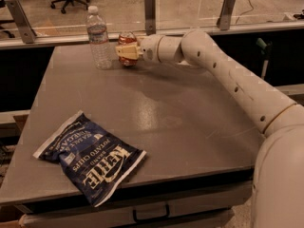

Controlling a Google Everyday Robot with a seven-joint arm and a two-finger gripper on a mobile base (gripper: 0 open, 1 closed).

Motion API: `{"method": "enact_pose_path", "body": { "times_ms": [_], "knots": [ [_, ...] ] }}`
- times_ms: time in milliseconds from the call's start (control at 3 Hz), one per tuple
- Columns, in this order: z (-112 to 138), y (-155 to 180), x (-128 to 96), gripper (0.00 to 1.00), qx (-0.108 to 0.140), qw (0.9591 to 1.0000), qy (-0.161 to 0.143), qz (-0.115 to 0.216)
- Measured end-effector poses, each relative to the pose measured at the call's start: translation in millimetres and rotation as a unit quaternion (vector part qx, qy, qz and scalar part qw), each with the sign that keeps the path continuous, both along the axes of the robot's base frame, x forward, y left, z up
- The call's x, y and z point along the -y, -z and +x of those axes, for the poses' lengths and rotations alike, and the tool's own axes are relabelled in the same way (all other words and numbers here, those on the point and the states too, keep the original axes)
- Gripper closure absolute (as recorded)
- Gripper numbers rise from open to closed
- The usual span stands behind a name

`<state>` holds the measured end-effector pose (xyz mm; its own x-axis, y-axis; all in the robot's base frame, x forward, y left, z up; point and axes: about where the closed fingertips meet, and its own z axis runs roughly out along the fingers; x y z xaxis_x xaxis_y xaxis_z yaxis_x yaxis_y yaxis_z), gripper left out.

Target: Move coke can near water bottle

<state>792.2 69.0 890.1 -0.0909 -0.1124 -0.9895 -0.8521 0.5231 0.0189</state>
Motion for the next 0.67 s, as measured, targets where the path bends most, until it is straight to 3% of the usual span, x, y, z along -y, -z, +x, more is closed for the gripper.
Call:
{"method": "enact_pose_path", "body": {
  "times_ms": [667],
  "knots": [
    [-15.2, 4.6, -21.6, 0.13, -0.010, 0.9994, -0.032, 0.005]
  ]
}}
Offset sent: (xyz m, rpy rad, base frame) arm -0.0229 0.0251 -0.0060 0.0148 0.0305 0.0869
